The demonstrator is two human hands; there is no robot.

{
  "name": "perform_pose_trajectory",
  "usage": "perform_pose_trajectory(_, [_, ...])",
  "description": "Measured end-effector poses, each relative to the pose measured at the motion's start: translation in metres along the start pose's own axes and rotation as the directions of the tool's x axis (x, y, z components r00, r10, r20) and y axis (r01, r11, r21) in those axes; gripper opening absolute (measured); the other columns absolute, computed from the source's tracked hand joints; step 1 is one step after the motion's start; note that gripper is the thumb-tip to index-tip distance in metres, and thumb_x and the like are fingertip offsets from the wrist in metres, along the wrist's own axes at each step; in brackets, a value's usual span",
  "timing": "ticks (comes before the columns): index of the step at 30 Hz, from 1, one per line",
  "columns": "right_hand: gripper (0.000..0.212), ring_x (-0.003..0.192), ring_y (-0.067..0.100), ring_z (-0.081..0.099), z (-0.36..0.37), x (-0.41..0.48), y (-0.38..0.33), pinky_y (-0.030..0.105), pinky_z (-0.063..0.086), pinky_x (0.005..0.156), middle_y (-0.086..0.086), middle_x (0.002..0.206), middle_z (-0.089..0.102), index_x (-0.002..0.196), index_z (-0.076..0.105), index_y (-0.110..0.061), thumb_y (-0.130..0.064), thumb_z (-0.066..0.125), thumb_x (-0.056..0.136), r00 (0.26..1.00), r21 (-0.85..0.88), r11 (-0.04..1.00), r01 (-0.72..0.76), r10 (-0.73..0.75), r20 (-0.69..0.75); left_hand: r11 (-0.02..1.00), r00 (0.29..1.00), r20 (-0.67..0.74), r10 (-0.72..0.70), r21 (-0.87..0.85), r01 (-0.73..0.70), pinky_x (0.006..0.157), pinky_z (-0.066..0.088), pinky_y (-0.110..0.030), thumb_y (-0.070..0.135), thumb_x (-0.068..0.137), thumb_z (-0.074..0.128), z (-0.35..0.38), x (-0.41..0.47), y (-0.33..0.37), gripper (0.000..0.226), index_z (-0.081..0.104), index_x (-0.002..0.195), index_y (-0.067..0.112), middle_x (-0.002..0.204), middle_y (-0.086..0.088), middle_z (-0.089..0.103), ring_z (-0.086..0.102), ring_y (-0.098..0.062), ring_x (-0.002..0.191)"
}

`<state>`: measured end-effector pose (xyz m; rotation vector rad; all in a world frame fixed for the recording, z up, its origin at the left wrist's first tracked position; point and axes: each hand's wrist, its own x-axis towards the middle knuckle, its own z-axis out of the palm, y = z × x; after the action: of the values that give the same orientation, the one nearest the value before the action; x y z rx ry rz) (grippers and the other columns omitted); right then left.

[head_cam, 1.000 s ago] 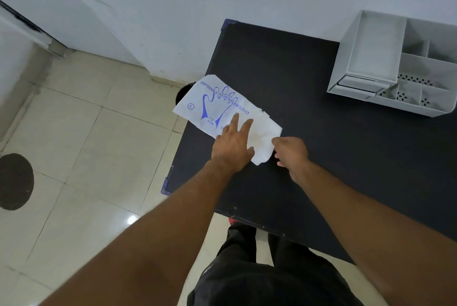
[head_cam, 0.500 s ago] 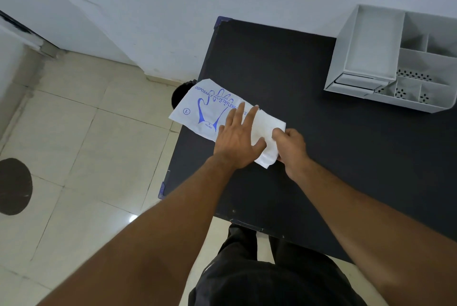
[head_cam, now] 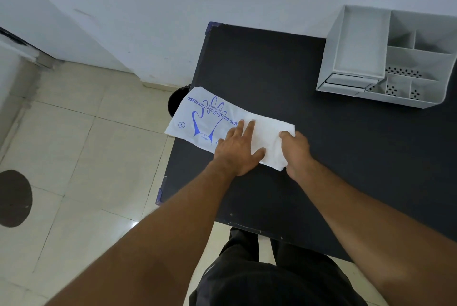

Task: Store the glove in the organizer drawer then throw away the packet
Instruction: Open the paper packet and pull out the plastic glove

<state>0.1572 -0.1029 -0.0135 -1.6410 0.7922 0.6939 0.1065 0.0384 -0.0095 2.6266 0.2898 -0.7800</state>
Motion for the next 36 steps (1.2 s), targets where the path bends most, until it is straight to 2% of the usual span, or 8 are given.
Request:
perform_pose_trajectory(6, [0.045,0.099,0.025,0.067,-0.001,-0.002,0.004,0.048,0.059,0.083,0.002,0.113,0.066,0.128,0.052,-0.024,-0.023,0.07,0.087,0.988,0.036,0.994,-0.099,0.094,0.12,0.998,1.0,0.007,0.004,-0.068,-0.004,0.115,0.028,-0.059,0.059,0.093,0.05,-0.002,0.0,0.003,0.09,-0.006,0.158,0.03,0.17,-0.003,0.004,0.015,-0.032,0.154])
perform_pose_trajectory(11, [0.06,0.103,0.023,0.066,-0.002,-0.003,0.009,0.042,0.061,0.072,0.001,0.119,0.064,0.132,0.048,-0.025,-0.005,0.07,0.079,0.992,-0.059,0.998,-0.026,0.033,0.118,0.996,1.0,0.006,0.017,-0.089,-0.016,0.116,0.027,-0.056,0.058,0.091,0.054,0.002,-0.004,-0.002,0.094,-0.004,0.159,0.028,0.17,-0.001,0.002,0.011,-0.026,0.155])
perform_pose_trajectory(16, [0.058,0.095,0.019,0.059,-0.006,-0.011,0.006,0.03,0.049,0.059,-0.001,0.113,0.057,0.134,0.038,-0.019,-0.016,0.067,0.083,0.999,-0.042,0.999,0.006,-0.007,-0.033,0.995,1.0,0.024,0.012,-0.099,-0.009,0.12,0.026,-0.055,0.066,0.09,0.051,0.005,-0.005,-0.004,0.097,-0.003,0.16,0.025,0.17,-0.001,0.002,0.009,-0.022,0.155])
perform_pose_trajectory(21, [0.058,0.104,0.02,0.063,-0.009,-0.013,0.013,0.047,0.059,0.084,-0.001,0.122,0.062,0.131,0.044,-0.029,-0.009,0.068,0.082,0.998,0.055,0.998,0.023,-0.026,0.057,0.997,1.0,0.005,-0.014,-0.074,0.014,0.121,0.023,-0.053,0.071,0.091,0.042,0.007,-0.011,-0.008,0.096,-0.002,0.16,0.019,0.17,-0.001,0.001,0.003,-0.02,0.156])
perform_pose_trajectory(26, [0.067,0.11,0.021,0.06,-0.012,-0.018,0.016,0.044,0.063,0.071,-0.006,0.127,0.056,0.137,0.043,-0.037,0.0,0.067,0.086,0.978,0.01,0.998,0.055,-0.056,0.201,0.998,0.999,0.017,-0.028,-0.053,0.029,0.12,0.021,-0.055,0.068,0.092,0.042,0.009,-0.015,-0.015,0.09,0.005,0.16,0.021,0.17,-0.001,-0.002,-0.001,-0.022,0.156])
perform_pose_trajectory(30, [0.073,0.1,0.016,0.062,-0.006,-0.019,0.015,0.031,0.06,0.059,-0.004,0.126,0.055,0.142,0.038,-0.034,0.002,0.064,0.085,0.981,-0.049,0.989,0.142,-0.134,0.141,0.999,1.0,0.015,-0.024,-0.046,0.024,0.119,0.022,-0.055,0.067,0.091,0.047,0.011,-0.016,-0.02,0.092,0.006,0.159,0.021,0.17,-0.001,-0.001,0.0,-0.023,0.156])
perform_pose_trajectory(33, [0.067,0.096,0.014,0.06,-0.004,-0.018,0.009,0.031,0.06,0.063,-0.005,0.123,0.053,0.141,0.039,-0.029,-0.002,0.065,0.085,0.989,0.031,0.99,0.135,-0.137,0.049,0.999,1.0,0.011,-0.024,-0.033,0.024,0.119,0.022,-0.055,0.068,0.088,0.05,0.012,-0.018,-0.022,0.097,0.003,0.159,0.022,0.17,0.0,-0.001,0.0,-0.022,0.156])
perform_pose_trajectory(36, [0.058,0.103,0.016,0.061,-0.003,-0.017,0.007,0.036,0.062,0.07,-0.003,0.123,0.058,0.137,0.045,-0.026,-0.012,0.068,0.085,0.993,0.043,0.997,0.064,-0.068,0.1,0.998,1.0,0.017,-0.026,-0.055,0.027,0.119,0.023,-0.057,0.063,0.087,0.057,0.013,-0.02,-0.027,0.101,-0.005,0.159,0.028,0.17,0.001,0.002,0.001,-0.023,0.156])
